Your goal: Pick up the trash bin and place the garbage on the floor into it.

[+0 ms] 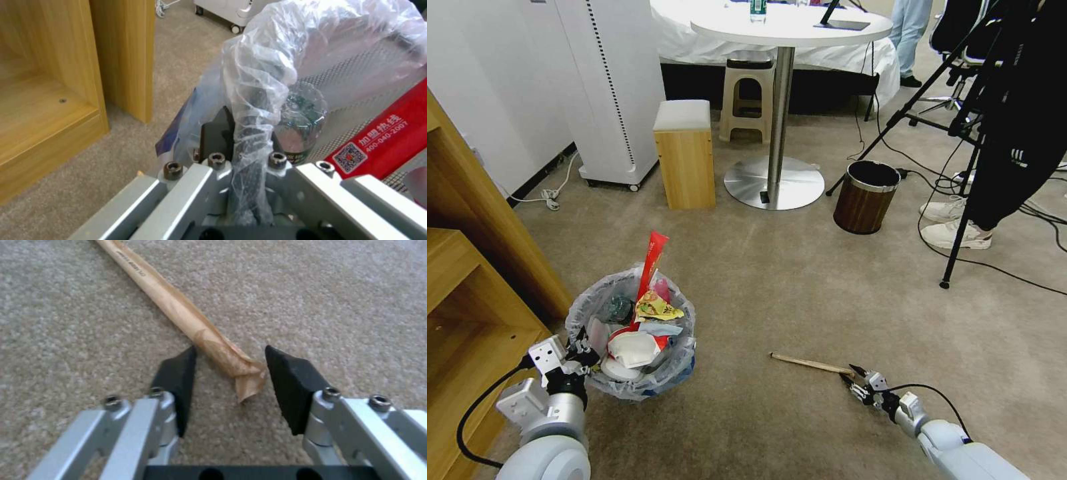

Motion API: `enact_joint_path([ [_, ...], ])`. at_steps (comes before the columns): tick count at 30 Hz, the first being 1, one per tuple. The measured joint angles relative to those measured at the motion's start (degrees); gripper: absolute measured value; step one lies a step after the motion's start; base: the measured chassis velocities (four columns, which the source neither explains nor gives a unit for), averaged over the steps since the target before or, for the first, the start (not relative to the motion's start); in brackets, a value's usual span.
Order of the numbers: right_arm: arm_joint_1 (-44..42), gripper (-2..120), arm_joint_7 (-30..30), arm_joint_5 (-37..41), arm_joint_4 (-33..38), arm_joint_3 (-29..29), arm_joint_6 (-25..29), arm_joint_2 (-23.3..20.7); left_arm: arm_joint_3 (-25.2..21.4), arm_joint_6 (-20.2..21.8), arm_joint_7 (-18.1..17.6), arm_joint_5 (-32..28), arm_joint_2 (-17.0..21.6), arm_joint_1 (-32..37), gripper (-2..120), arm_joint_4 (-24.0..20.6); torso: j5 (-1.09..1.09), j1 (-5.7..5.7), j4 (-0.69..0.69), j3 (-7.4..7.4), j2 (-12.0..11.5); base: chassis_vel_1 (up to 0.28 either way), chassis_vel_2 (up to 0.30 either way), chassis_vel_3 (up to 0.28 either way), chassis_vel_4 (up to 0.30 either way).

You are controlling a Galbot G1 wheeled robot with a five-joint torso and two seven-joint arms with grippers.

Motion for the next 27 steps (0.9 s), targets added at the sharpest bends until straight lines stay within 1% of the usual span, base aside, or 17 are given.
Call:
enact_joint_path([
  [2,0.1,32,0.0,-0.3,-0.2,-0.1,0.2,0.2,0.0,-0.1,0.1,0.1,-0.1,0.1,1,0.0,0.0,0.0,0.0,0.0,0.0,0.0,0.0,0.0,0.0],
  [3,0.1,32,0.0,-0.3,-0.2,-0.1,0.2,0.2,0.0,-0.1,0.1,0.1,-0.1,0.1,1,0.0,0.0,0.0,0.0,0.0,0.0,0.0,0.0,0.0,0.0],
  [4,0.1,29,0.0,-0.4,-0.3,-0.1,0.2,0.3,0.0,-0.2,0.2,0.1,-0.2,0.2,1,-0.1,0.0,0.0,0.0,0.0,0.0,0.0,0.0,0.0,0.0],
  [5,0.2,23,0.0,-0.4,-0.3,-0.2,0.3,0.4,0.0,-0.2,0.2,0.2,-0.3,0.2,1,-0.2,0.0,0.0,0.0,0.0,0.0,0.0,0.0,0.0,0.0],
  [6,0.3,19,0.0,-0.6,-0.4,-0.2,0.3,0.5,0.0,-0.2,0.2,0.2,-0.3,0.2,1,-0.3,0.0,0.0,0.0,0.0,0.0,0.0,0.0,0.0,0.0],
  [7,0.3,19,0.0,-0.6,-0.4,-0.2,0.3,0.5,0.0,-0.2,0.2,0.2,-0.3,0.2,1,-0.3,0.0,0.0,0.0,0.0,0.0,0.0,0.0,0.0,0.0],
  [9,0.6,13,0.0,-0.7,-0.7,-0.2,0.5,0.6,0.0,-0.2,0.2,0.2,-0.3,0.2,1,-0.5,0.0,0.0,0.0,0.0,0.0,0.0,0.0,0.0,0.0],
  [11,0.6,13,0.0,-0.7,-0.7,-0.2,0.5,0.6,0.0,-0.2,0.2,0.2,-0.3,0.2,1,-0.5,0.0,0.0,0.0,0.0,0.0,0.0,0.0,0.0,0.0],
  [12,0.7,6,0.0,-0.9,-1.0,-0.2,0.7,0.7,0.0,-0.2,0.2,0.2,-0.4,0.2,1,-0.6,0.0,0.0,0.0,0.0,0.0,0.0,0.0,0.0,0.0],
  [18,0.4,0,-0.1,-0.8,-0.5,0.1,1.2,0.6,0.2,-0.2,0.3,0.4,-0.7,0.1,1,-0.4,0.01,0.0,0.0,0.0,0.0,0.0,0.0,0.0,0.0],
  [21,-0.2,0,-0.5,0.0,0.9,0.7,1.2,0.0,0.2,-0.2,0.3,0.5,-0.7,-0.1,1,-0.1,0.0,0.0,0.01,0.0,0.0,0.0,0.0,0.0,0.0],
  [24,-1.8,0,-0.9,2.5,4.6,1.0,1.2,-1.5,0.3,-0.2,0.4,0.5,-0.6,-0.4,1,0.6,0.0,0.0,0.0,0.0,0.0,0.0,0.0,0.0,0.0],
  [25,-1.8,0,-0.9,2.5,4.6,1.0,1.2,-1.5,0.3,-0.2,0.4,0.5,-0.6,-0.4,1,0.6,0.0,0.0,0.0,0.0,0.0,0.0,0.0,0.0,0.0],
  [27,-3.4,0,-1.0,4.6,8.2,1.8,1.1,-2.5,0.3,-0.2,0.4,0.5,-0.6,-0.6,1,1.4,-0.01,0.0,0.0,0.0,0.0,0.0,0.0,0.0,0.0],
])
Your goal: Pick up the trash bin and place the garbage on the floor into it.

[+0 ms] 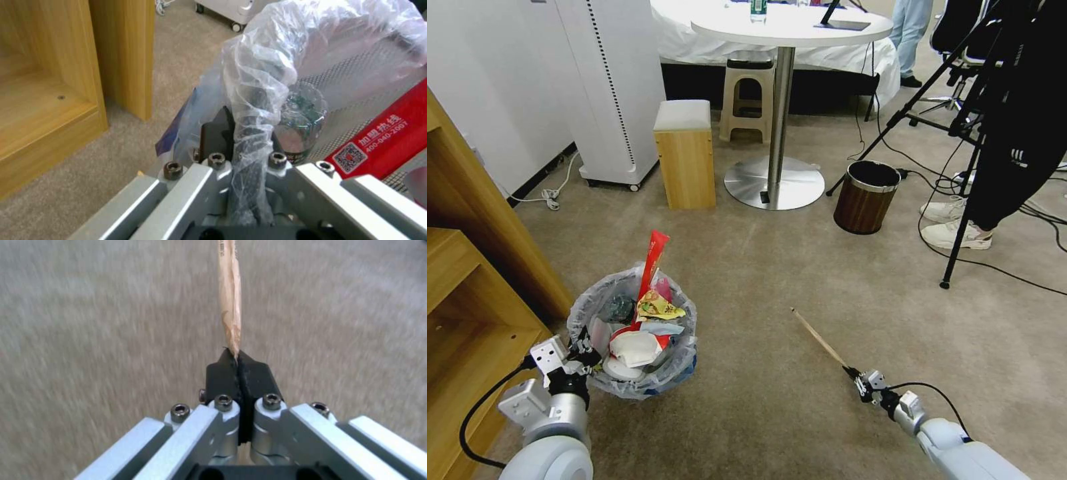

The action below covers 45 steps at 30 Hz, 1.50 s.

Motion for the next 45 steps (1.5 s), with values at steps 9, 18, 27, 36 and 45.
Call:
enact_joint_path([
  [9,-5.5,0,-3.3,4.6,15.2,4.2,2.0,-4.2,0.2,0.0,0.0,0.2,0.2,-0.8,1,2.6,0.0,0.0,0.0,0.0,0.0,0.0,0.0,0.0,0.0],
  [18,-7.3,0,-4.7,6.9,26.5,5.0,2.4,-7.3,0.7,0.0,0.1,0.8,-0.1,-0.9,1,3.3,0.01,0.0,0.0,0.0,0.0,0.0,0.0,0.0,0.0],
  [27,-4.9,0,-2.8,14.8,43.4,-1.6,-1.0,-12.4,0.7,0.0,0.2,2.0,-1.0,-0.1,1,3.2,0.0,0.0,0.0,0.0,0.0,0.0,0.0,0.0,0.0],
  [36,2.2,0,9.4,21.9,57.3,-13.9,-9.8,-14.7,1.0,0.0,0.6,4.0,-3.0,0.7,1,2.9,0.01,0.0,0.0,0.0,0.0,0.0,0.0,0.0,0.0],
  [45,5.5,0,14.0,22.5,59.8,-20.1,-12.3,-14.5,1.7,0.0,0.7,5.0,-4.0,0.4,1,3.3,0.01,0.0,0.0,0.0,0.0,0.0,0.0,0.0,0.0],
])
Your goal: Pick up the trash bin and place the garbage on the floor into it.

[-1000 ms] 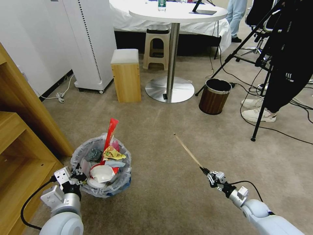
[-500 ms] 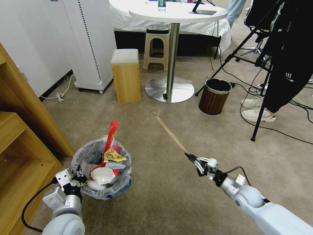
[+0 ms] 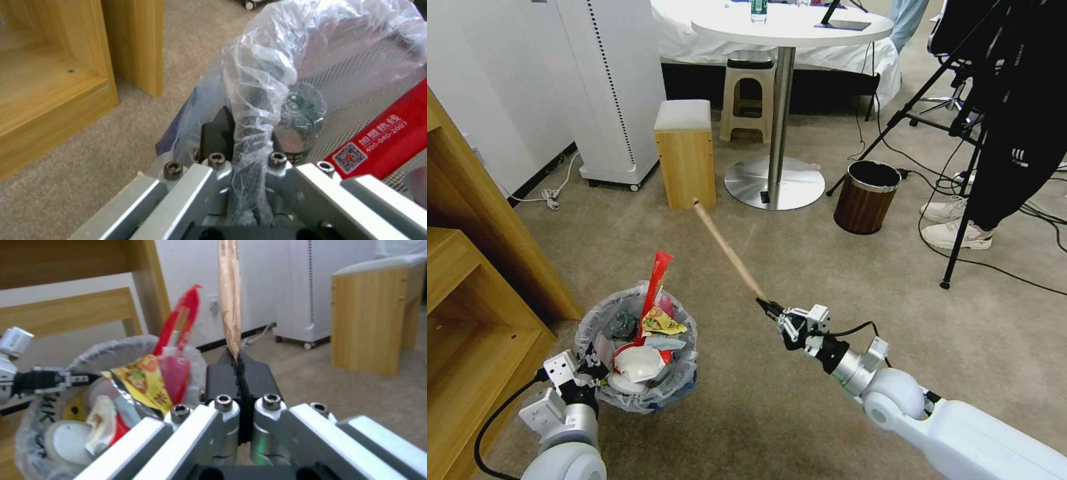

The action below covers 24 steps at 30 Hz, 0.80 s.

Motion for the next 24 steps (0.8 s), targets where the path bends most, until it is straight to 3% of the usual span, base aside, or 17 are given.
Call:
enact_joint_path([
  [10,6.2,0,3.2,2.6,2.7,-7.7,-0.8,1.2,-0.1,0.0,0.1,0.5,-0.5,-0.4,1,0.6,-0.01,0.0,0.0,0.0,0.0,0.0,0.0,0.0,0.0],
  [24,7.6,0,8.0,4.2,6.9,-13.1,-1.4,2.1,-0.1,0.5,0.0,0.5,-0.5,-1.9,1,2.1,-0.01,0.0,0.0,0.0,0.0,0.0,0.0,0.0,0.0],
])
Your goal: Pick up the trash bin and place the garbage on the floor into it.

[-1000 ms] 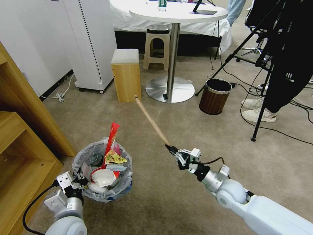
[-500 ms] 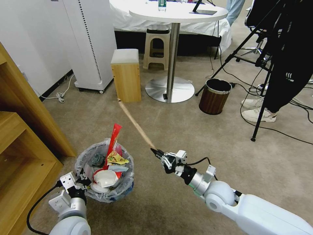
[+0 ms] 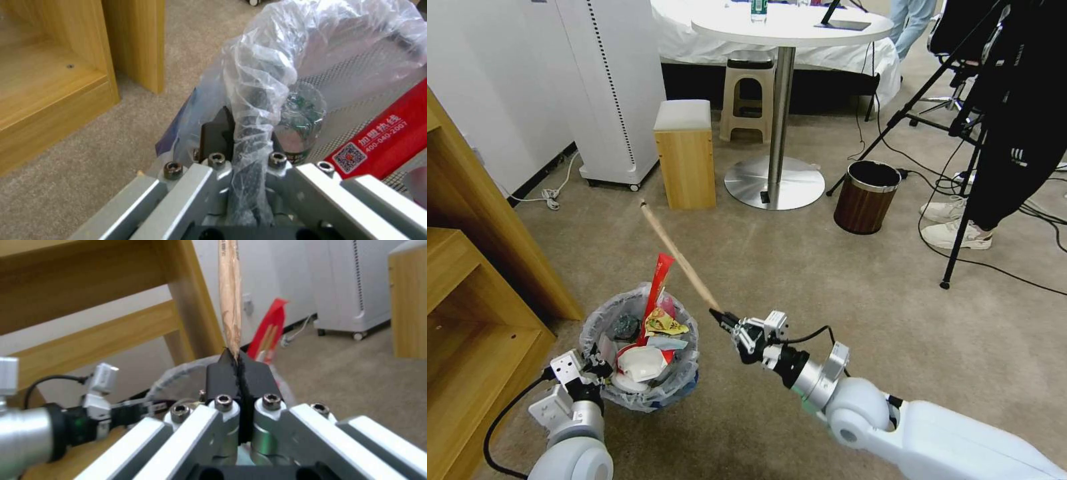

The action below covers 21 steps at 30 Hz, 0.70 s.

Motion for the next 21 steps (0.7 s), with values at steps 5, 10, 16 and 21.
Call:
enact_joint_path([
  [5,-0.3,0,2.0,0.3,1.5,-2.0,-0.4,0.5,-0.1,0.4,-0.2,-0.2,0.0,-0.5,1,0.2,0.0,0.0,0.0,0.0,0.0,0.0,0.0,0.0,0.0],
  [10,-0.6,0,3.0,0.3,2.2,-3.2,-0.7,0.5,-0.5,0.7,-0.5,-0.8,0.6,-0.8,1,0.3,0.0,0.0,0.0,0.0,0.0,0.0,0.0,0.0,0.0],
  [16,0.3,0,3.2,0.2,0.9,-0.2,-0.5,1.5,-0.2,0.7,-0.5,-0.8,0.6,-0.5,1,0.2,0.0,0.0,0.0,0.0,0.0,0.0,0.0,0.0,0.0],
  [21,1.5,0,3.3,-0.3,-1.9,2.6,-0.4,2.5,0.5,0.6,-0.3,-0.3,0.2,-0.4,1,0.0,0.0,0.0,0.0,0.0,0.0,0.0,0.0,0.0,0.0],
])
